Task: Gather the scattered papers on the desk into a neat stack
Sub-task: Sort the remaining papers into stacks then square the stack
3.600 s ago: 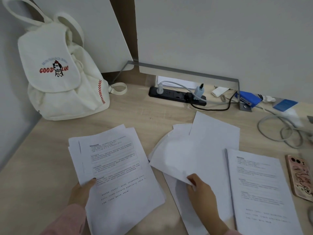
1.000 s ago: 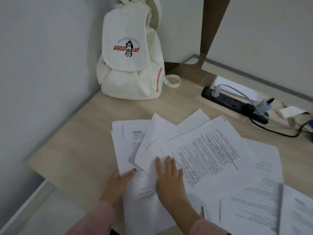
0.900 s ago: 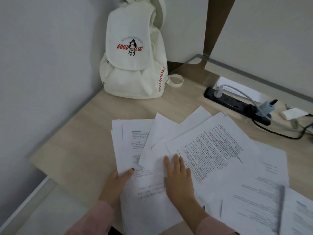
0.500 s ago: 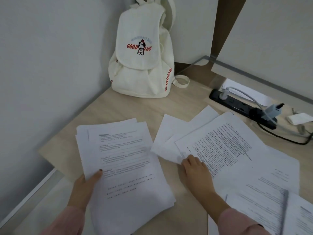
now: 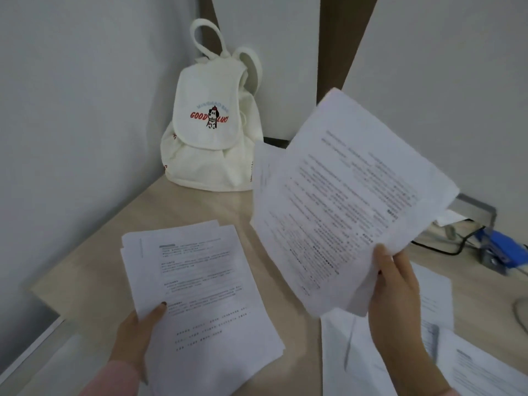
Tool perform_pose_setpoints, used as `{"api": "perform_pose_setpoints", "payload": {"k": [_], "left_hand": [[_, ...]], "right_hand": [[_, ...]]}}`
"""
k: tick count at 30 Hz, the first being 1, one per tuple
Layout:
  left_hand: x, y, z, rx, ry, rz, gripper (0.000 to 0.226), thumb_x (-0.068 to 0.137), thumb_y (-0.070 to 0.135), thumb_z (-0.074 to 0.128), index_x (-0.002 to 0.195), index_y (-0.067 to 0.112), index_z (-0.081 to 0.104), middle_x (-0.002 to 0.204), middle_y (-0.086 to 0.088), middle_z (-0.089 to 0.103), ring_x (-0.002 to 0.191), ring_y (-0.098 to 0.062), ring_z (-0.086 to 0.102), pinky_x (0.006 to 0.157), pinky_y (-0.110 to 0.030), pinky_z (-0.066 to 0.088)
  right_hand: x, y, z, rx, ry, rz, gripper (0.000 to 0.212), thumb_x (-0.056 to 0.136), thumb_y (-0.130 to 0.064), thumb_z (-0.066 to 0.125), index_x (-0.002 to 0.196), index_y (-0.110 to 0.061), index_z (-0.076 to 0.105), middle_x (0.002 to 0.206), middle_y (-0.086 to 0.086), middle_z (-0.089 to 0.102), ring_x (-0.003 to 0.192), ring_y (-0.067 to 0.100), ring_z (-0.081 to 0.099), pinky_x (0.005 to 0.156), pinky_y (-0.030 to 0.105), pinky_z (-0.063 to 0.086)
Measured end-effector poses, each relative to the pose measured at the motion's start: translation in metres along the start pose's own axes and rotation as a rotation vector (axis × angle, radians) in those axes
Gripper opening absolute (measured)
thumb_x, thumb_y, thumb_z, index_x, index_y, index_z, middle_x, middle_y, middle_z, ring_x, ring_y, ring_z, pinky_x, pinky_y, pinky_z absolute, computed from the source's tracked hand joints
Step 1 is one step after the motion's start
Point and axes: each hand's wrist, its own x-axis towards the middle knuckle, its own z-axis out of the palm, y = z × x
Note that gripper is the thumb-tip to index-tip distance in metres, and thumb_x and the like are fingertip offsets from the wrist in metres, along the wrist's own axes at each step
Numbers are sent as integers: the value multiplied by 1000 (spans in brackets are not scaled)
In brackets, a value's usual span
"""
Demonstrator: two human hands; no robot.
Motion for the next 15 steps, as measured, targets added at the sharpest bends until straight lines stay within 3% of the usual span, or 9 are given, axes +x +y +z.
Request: {"api": "perform_pose_setpoints", "payload": {"k": [3, 6, 9, 12, 15], "left_hand": [[0, 1, 2, -11, -9, -7, 44, 87, 14, 60, 126, -3, 51, 127, -24, 55, 94, -30, 51, 85, -41, 40], [3, 0, 2, 4, 0, -19, 47, 86, 15, 62, 126, -5, 50, 130, -24, 54, 107, -38, 54, 95, -45, 40], [7, -5, 1, 29, 24, -24, 51, 85, 16, 64, 127, -6, 49, 132, -25, 53, 117, -40, 51, 101, -47, 38], [9, -9, -1, 51, 37, -30, 51, 83, 17, 66, 126, -6, 50, 130, -24, 54, 116, -40, 53, 103, -50, 38], [10, -11, -3, 70, 54, -45, 54, 83, 21, 66, 129, -2, 49, 133, -23, 53, 118, -41, 52, 103, -53, 38]], "right_hand": [[12, 14, -26, 228, 103, 233, 36, 97, -23, 41, 131, -19, 52, 120, -3, 65, 110, 17, 60, 78, 27, 58], [16, 35, -49, 307, 190, 390, 39, 98, -21, 39, 134, -9, 46, 94, -4, 72, 83, 15, 69, 60, 22, 58], [14, 63, -72, 202, 319, 537, 32, 96, -12, 43, 126, -3, 49, 75, 5, 64, 67, 19, 61, 46, 18, 53], [7, 87, -86, -4, 312, 659, 16, 96, -9, 43, 103, -4, 56, 79, 12, 60, 71, 25, 57, 48, 30, 55], [4, 97, -90, -194, 325, 680, 19, 96, -9, 42, 83, -4, 56, 84, 17, 60, 76, 32, 58, 59, 35, 52]]}}
